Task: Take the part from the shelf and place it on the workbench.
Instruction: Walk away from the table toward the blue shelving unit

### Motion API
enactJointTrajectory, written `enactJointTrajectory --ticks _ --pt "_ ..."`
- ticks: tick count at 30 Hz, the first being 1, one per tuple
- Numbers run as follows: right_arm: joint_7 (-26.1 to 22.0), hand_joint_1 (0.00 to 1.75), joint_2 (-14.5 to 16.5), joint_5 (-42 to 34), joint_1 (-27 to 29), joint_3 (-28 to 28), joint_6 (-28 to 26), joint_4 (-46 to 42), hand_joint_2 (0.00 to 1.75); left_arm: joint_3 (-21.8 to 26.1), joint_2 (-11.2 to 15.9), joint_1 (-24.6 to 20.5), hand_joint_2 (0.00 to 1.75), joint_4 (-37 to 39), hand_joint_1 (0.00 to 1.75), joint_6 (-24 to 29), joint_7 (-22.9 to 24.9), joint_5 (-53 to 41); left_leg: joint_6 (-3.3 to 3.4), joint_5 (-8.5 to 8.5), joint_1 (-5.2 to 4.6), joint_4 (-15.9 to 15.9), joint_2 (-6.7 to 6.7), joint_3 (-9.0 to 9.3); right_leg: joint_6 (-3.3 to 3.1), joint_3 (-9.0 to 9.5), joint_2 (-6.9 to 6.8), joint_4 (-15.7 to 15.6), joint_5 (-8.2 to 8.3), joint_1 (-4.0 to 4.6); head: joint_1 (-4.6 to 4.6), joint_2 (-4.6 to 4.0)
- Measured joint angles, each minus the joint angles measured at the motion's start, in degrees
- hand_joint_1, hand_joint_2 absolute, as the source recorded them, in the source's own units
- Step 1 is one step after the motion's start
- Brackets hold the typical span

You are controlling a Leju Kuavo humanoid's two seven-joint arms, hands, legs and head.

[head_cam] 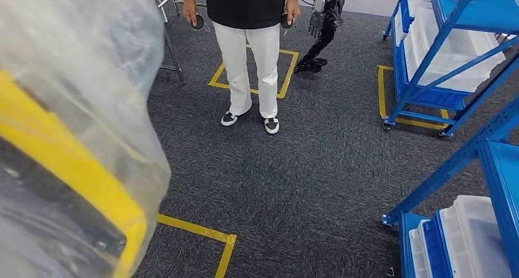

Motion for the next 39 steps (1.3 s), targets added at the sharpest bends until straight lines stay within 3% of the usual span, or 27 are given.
enactJointTrajectory --ticks 2,4,6,7,8,9,11,13,15,17,18,20,21,22,23,24,26,28,31,33,35,36,37,38,39 --pt "0.31 0.0 0.16 0.08 -0.05 0.0 0.19 0.23 0.0 0.03 -0.09 -0.11 0.0 0.0 0.0 0.16 -0.42 -0.03 -0.74 -1.81 0.41 2.22 -2.34 -0.77 -0.87 -0.24 1.15 -0.17 0.39 -0.09 0.01 0.0" --pt "0.36 0.0 0.36 0.04 -0.19 0.0 0.44 0.34 0.0 0.04 -0.14 0.1 0.0 0.0 0.0 0.15 -0.47 -0.14 -1.1 -5.93 0.6 9.34 -5.32 -3.84 -1.49 -0.63 2.65 -0.2 0.78 -0.18 -0.02 0.0" --pt "0.17 0.0 0.57 -0.19 -0.25 0.0 0.73 0.45 0.0 0.03 -0.17 0.44 0.0 0.0 0.0 0.11 -0.19 -0.2 -1.13 -8.97 0.67 16.92 -6.07 -7.32 -1.84 -1.11 4.49 -0.19 1.14 -0.1 -0.03 0.0" --pt "0.05 0.0 0.64 -0.34 -0.21 0.0 0.91 0.52 0.0 0.02 -0.19 0.55 0.0 0.0 0.0 0.09 0.0 -0.25 -1.1 -8.98 0.7 18.17 -6.19 -7.93 -1.89 -1.27 5.42 -0.18 1.3 -0.07 -0.03 0.0" --pt "-0.07 0.0 0.69 -0.53 -0.16 0.0 1.09 0.58 0.0 0.02 -0.2 0.59 0.0 0.0 0.0 0.08 0.13 -0.32 -1.0 -7.84 0.73 16.94 -6.36 -7.34 -1.86 -1.38 6.34 -0.18 1.46 -0.05 -0.04 0.0" --pt "-0.22 0.0 0.73 -0.74 -0.11 0.0 1.24 0.63 0.0 0.03 -0.2 0.57 0.0 0.0 0.0 0.07 0.2 -0.39 -0.81 -5.87 0.75 13.44 -6.83 -5.66 -1.73 -1.43 7.26 -0.18 1.61 -0.05 -0.04 0.0" --pt "-0.66 0.0 0.87 -1.19 -0.09 0.0 1.4 0.64 0.0 0.04 -0.14 0.45 0.0 0.0 0.0 0.07 0.18 -0.48 -0.19 -1.98 0.65 4.53 -9.27 -1.42 -1.34 -1.53 8.83 -0.13 1.9 -0.02 -0.04 0.0" --pt "-1.04 0.0 1.04 -1.54 -0.13 0.0 1.36 0.65 0.0 0.04 -0.06 0.31 0.0 0.0 0.0 0.08 0.06 -0.44 0.28 -0.52 0.38 0.24 -10.89 0.38 -0.74 -1.8 9.98 -0.13 2.21 0.03 -0.02 0.0" --pt "-1.21 0.0 1.11 -1.78 -0.01 0.0 1.28 0.74 0.0 0.05 -0.09 0.16 0.0 0.0 0.0 0.09 -0.03 -0.3 0.7 -0.21 0.19 -0.1 -10.19 0.29 -0.01 -2.11 10.86 -0.33 2.57 0.0 0.02 0.0" --pt "-1.26 0.0 1.1 -2.03 0.1 0.0 1.18 0.97 0.0 0.07 -0.19 -0.01 0.0 0.0 0.0 0.12 -0.16 -0.12 1.46 0.5 0.3 -0.64 -9.04 0.3 0.44 -2.84 9.15 0.89 1.69 -0.04 0.07 -0.01" --pt "-1.31 0.0 1.11 -2.11 0.07 0.0 1.13 1.07 0.0 0.08 -0.22 -0.01 0.0 0.0 0.0 0.13 -0.23 -0.03 1.85 0.84 0.38 -0.94 -8.31 0.25 0.62 -3.89 7.48 3.13 0.18 0.01 0.15 -0.01" --pt "-1.41 0.0 1.16 -2.16 -0.07 0.0 1.08 1.13 0.0 0.09 -0.22 0.24 0.0 0.0 0.0 0.13 -0.35 0.05 2.22 1.05 0.28 -1.06 -6.65 0.0 0.96 -7.28 4.36 10.92 -4.26 0.0 0.3 -0.01" --pt "-1.46 0.0 1.2 -2.19 -0.11 0.0 1.07 1.13 0.0 0.09 -0.22 0.41 0.0 0.0 0.0 0.12 -0.35 0.07 2.26 1.07 0.21 -1.05 -5.73 -0.1 1.2 -8.86 3.8 14.69 -5.95 -0.09 0.3 -0.01" --pt "-1.48 0.0 1.22 -2.23 -0.1 0.0 1.03 1.14 0.0 0.09 -0.22 0.53 0.0 0.0 0.0 0.1 -0.34 0.04 2.26 1.07 0.18 -1.03 -4.83 -0.18 1.44 -9.6 3.53 16.82 -6.62 -0.21 0.3 0.0" --pt "-1.49 0.0 1.23 -2.28 -0.06 0.0 0.99 1.17 0.0 0.09 -0.22 0.58 0.0 0.0 0.0 0.09 -0.32 0.01 2.22 1.05 0.21 -1.0 -4.02 -0.23 1.67 -9.16 3.31 16.68 -6.19 -0.35 0.3 0.0" --pt "-1.5 0.0 1.23 -2.37 -0.03 0.0 0.96 1.22 0.0 0.09 -0.23 0.56 0.0 0.0 0.0 0.08 -0.25 -0.02 2.11 0.99 0.27 -0.92 -3.28 -0.22 1.86 -7.46 2.87 14.07 -4.81 -0.49 0.3 0.0" --pt "-1.57 0.0 1.27 -2.61 -0.1 0.0 0.91 1.32 0.0 0.09 -0.2 0.49 0.0 0.0 0.0 0.08 -0.01 -0.03 1.6 0.65 0.26 -0.51 -2.0 -0.19 2.09 -2.45 0.41 5.64 -1.66 -0.63 0.33 0.0" --pt "-1.69 0.0 1.36 -2.87 -0.26 0.0 0.9 1.38 0.0 0.09 -0.13 0.44 0.0 0.0 0.0 0.08 0.2 0.01 0.81 0.19 0.03 -0.02 -0.91 -0.13 1.42 0.17 -1.28 0.7 -0.36 -0.49 0.25 0.0" --pt "-1.75 0.0 1.39 -3.1 -0.23 0.0 0.81 1.49 0.0 0.1 -0.09 0.18 0.0 0.0 0.0 0.08 0.24 -0.01 -0.26 -0.14 0.23 0.24 0.36 0.12 -0.14 -0.04 0.16 0.21 -0.15 -0.15 0.12 0.0" --pt "-1.75 0.0 1.38 -3.24 -0.26 0.0 0.79 1.55 0.0 0.1 -0.09 0.04 0.0 0.0 0.0 0.07 0.22 -0.04 -0.85 -2.34 0.64 3.21 -1.9 -0.99 -0.92 -0.2 1.36 0.04 0.25 -0.28 0.07 0.01" --pt "-1.79 0.0 1.39 -3.33 -0.39 0.0 0.79 1.58 0.0 0.09 -0.1 0.19 0.0 0.0 0.0 0.06 0.22 -0.05 -1.2 -6.57 0.87 10.98 -5.13 -4.44 -1.44 -0.55 2.77 0.04 0.58 -0.26 -0.03 0.01" --pt "-1.81 0.0 1.4 -3.34 -0.42 0.0 0.79 1.59 0.0 0.09 -0.11 0.35 0.0 0.0 0.0 0.05 0.24 -0.05 -1.26 -8.27 0.89 15.13 -5.79 -6.38 -1.59 -0.71 3.56 0.05 0.7 -0.18 -0.04 0.01" --pt "-1.82 0.0 1.41 -3.34 -0.41 0.0 0.8 1.61 0.0 0.09 -0.11 0.49 0.0 0.0 0.0 0.05 0.25 -0.04 -1.25 -9.05 0.89 17.93 -6.1 -7.75 -1.65 -0.82 4.4 0.06 0.79 -0.11 -0.05 0.01" --pt "-1.82 0.0 1.41 -3.34 -0.35 0.0 0.81 1.63 0.0 0.09 -0.1 0.6 0.0 0.0 0.0 0.05 0.27 -0.05 -1.16 -8.56 0.88 18.39 -6.3 -8.06 -1.62 -0.87 5.3 0.07 0.88 -0.06 -0.06 0.01" --pt "-1.83 0.0 1.41 -3.34 -0.3 0.0 0.81 1.66 0.0 0.09 -0.1 0.63 0.0 0.0 0.0 0.05 0.28 -0.05 -1.0 -6.99 0.88 16.39 -6.54 -7.23 -1.54 -0.87 6.19 0.08 0.97 -0.03 -0.06 0.01"
